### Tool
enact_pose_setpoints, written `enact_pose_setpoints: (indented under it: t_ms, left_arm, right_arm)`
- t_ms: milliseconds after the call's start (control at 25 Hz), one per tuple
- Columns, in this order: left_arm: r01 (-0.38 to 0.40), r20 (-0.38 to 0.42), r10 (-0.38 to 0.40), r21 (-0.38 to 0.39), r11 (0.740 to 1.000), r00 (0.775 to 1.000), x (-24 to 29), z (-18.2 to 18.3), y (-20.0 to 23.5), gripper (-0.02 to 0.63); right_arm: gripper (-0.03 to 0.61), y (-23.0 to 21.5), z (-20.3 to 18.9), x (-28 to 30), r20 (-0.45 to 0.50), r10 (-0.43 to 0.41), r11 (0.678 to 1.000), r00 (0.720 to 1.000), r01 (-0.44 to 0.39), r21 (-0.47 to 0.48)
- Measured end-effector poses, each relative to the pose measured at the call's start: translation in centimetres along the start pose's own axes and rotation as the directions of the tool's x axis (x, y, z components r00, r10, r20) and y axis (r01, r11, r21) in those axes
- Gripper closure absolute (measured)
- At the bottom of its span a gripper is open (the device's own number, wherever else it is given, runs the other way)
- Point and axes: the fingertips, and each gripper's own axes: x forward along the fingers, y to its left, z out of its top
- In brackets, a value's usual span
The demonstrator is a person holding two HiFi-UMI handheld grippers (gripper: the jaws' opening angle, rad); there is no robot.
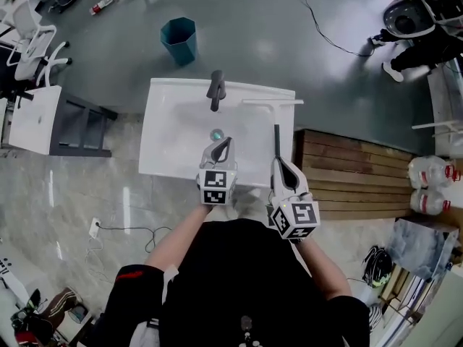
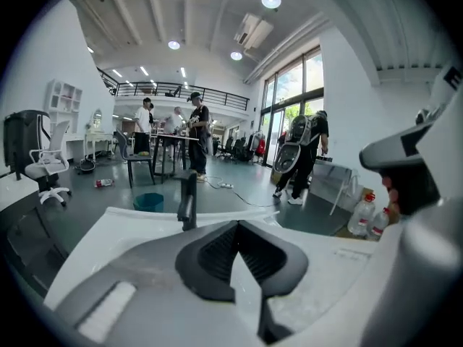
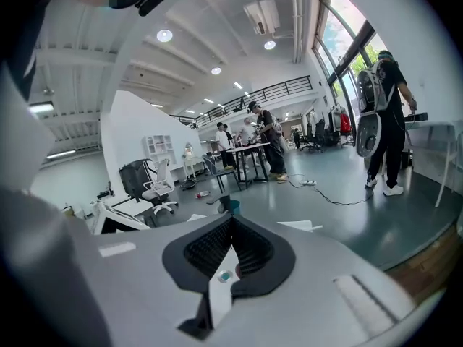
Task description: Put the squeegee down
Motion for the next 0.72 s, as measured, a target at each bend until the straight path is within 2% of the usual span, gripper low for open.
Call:
enact_pose_setpoints:
  t_ms: [200, 440, 720]
  left_arm:
    - [0.002, 0.108, -0.005, 0.033, 0.999, 0.994, -3.8, 4.5, 2.3, 0.612]
    - [0.001, 0.212, -0.018, 0.082, 0.997, 0.977, -7.9, 8.7, 5.1, 0.612]
    - [0.022, 0.285, -0.05, 0.099, 0.995, 0.957, -11.6, 12.8, 7.4, 0.612]
  right_arm:
    - [0.576, 3.5, 1.9, 0.6, 0.065, 0.015, 1.0, 0.998, -0.014, -0.014]
    - [0.577, 7.5, 4.4, 1.1, 0.148, 0.038, 0.998, 0.988, -0.031, -0.05]
    - [0.577, 11.9, 7.9, 0.6, 0.226, 0.069, 0.994, 0.972, -0.049, -0.093]
